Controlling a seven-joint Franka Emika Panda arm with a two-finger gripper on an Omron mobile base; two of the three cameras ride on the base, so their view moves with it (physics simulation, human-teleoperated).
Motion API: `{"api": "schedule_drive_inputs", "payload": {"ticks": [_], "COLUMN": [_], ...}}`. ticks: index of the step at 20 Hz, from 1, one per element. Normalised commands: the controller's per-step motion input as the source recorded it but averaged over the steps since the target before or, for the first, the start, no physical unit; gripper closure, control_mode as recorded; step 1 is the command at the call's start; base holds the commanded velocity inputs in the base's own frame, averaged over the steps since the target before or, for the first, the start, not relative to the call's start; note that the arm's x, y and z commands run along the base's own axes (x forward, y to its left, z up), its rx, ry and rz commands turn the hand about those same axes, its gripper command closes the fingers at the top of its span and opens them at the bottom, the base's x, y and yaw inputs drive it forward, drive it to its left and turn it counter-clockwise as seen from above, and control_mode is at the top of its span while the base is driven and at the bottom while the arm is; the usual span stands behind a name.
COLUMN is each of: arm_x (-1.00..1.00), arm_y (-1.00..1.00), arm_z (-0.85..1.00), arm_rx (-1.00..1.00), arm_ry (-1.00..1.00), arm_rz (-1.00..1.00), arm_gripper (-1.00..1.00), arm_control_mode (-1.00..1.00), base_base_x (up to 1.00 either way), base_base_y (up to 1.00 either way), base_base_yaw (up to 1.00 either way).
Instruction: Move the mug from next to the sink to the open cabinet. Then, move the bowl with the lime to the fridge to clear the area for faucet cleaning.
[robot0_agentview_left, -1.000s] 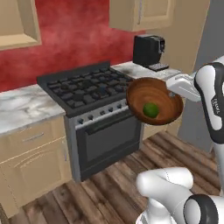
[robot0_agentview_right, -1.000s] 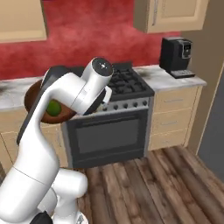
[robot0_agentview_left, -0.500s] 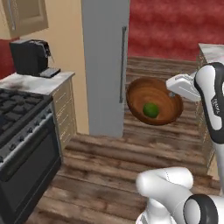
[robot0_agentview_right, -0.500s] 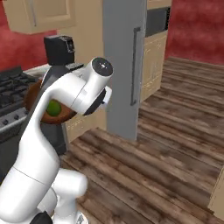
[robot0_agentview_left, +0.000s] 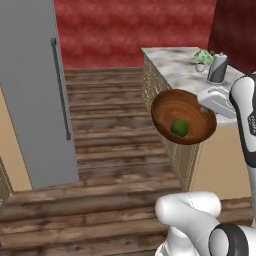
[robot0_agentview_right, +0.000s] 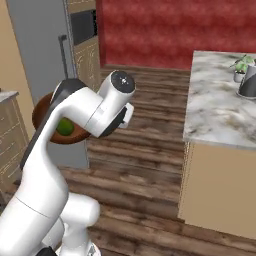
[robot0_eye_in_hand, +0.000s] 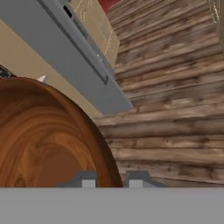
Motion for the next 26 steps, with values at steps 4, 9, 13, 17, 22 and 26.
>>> {"api": "schedule_drive_inputs", "payload": {"ticks": [4, 9, 13, 17, 22, 26], "arm_x": [0.0, 0.0, 0.0, 0.0, 0.0, 0.0], "arm_y": [0.0, 0.0, 0.0, 0.0, 0.0, 0.0], "arm_z": [0.0, 0.0, 0.0, 0.0, 0.0, 0.0], "arm_rx": [0.0, 0.0, 0.0, 0.0, 0.0, 0.0], "arm_ry": [0.0, 0.0, 0.0, 0.0, 0.0, 0.0], "arm_rz": [0.0, 0.0, 0.0, 0.0, 0.0, 0.0], "arm_gripper": [1.0, 1.0, 1.0, 1.0, 1.0, 1.0], "arm_control_mode": [1.0, 1.0, 1.0, 1.0, 1.0, 1.0], "base_base_x": [1.0, 1.0, 1.0, 1.0, 1.0, 1.0], "base_base_y": [0.43, 0.3, 0.41, 0.3, 0.16, 0.0], "base_base_yaw": [-0.26, -0.25, -0.19, -0.17, -0.09, 0.0]}}
